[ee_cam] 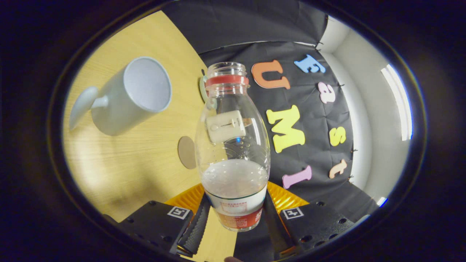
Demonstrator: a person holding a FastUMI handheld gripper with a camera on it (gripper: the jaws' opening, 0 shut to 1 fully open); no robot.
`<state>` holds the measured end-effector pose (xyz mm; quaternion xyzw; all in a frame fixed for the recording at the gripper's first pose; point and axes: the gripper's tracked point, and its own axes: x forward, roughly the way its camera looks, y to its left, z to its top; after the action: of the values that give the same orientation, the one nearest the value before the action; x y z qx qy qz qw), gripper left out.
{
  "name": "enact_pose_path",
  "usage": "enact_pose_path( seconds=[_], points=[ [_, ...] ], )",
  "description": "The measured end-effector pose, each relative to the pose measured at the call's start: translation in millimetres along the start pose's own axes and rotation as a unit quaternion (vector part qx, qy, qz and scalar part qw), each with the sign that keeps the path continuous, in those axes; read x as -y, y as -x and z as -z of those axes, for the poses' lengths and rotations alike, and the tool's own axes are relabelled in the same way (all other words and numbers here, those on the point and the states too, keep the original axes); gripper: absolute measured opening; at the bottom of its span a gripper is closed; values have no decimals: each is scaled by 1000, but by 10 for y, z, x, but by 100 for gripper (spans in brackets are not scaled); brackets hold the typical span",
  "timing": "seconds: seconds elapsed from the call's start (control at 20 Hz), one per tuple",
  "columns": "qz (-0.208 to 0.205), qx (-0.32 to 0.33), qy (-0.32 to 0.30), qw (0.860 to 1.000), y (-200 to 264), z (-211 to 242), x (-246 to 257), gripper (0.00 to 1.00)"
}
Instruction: Take the bottle from table, then pour the juice into the cup, finally place the bottle on the coaster
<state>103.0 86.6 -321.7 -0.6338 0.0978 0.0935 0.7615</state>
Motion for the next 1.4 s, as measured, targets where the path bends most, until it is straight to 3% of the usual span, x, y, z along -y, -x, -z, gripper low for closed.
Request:
enact_pose_path(
  seconds=[0.6, 1.4],
  points=[
    [7, 1, 100, 995, -4, 2, 36, 78],
    [15, 9, 153, 988, 1, -137, 123, 77]
  ],
)
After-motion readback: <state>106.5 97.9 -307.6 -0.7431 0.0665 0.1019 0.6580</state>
